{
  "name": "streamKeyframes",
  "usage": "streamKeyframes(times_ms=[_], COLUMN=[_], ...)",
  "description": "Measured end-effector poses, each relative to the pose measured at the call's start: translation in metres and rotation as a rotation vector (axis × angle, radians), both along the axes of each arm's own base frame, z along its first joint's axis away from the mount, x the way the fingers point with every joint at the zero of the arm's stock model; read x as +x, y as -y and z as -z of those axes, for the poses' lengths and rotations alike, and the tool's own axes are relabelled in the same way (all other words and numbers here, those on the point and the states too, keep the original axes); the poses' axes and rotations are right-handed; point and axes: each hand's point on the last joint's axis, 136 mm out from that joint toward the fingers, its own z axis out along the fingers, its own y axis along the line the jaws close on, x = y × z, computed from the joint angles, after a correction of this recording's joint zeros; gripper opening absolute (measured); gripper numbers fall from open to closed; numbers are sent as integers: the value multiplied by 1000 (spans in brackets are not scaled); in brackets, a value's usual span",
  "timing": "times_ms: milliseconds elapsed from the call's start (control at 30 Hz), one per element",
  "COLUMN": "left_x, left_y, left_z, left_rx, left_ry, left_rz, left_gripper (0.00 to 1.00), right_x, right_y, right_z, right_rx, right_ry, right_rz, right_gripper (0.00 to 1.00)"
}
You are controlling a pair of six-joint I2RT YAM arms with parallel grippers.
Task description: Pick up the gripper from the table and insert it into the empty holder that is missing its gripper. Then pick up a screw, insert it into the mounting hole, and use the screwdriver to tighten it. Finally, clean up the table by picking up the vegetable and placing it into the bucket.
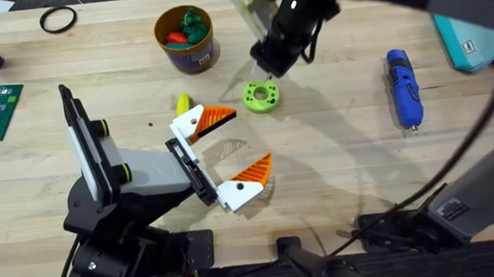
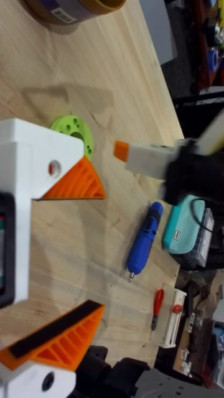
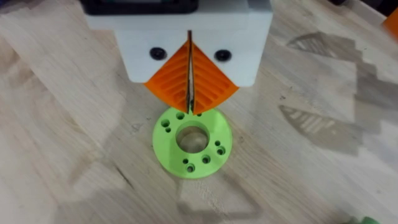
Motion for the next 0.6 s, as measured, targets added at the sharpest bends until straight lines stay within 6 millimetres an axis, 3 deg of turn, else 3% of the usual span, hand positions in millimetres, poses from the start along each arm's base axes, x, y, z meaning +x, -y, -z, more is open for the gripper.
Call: streamKeyframes(times_ms=[100, 300, 500, 567, 600], left_x=[0, 0, 0, 0, 0], left_y=[0, 0, 0, 0, 0], left_z=[0, 0, 0, 0, 0], left_rx=[0, 0, 0, 0, 0], left_ry=[1, 1, 1, 1, 1], left_rz=[0, 0, 0, 0, 0], left_gripper=[983, 983, 983, 983, 983], right_x=[1, -4, -9, -10, -14], right_y=[0, 3, 6, 7, 9], right_z=[-12, 3, 6, 6, 7], right_rx=[15, -20, -34, -38, -46], right_ry=[22, -30, -52, -60, -74], right_rz=[1, 2, 2, 4, 4], right_gripper=[3, 3, 20, 253, 728])
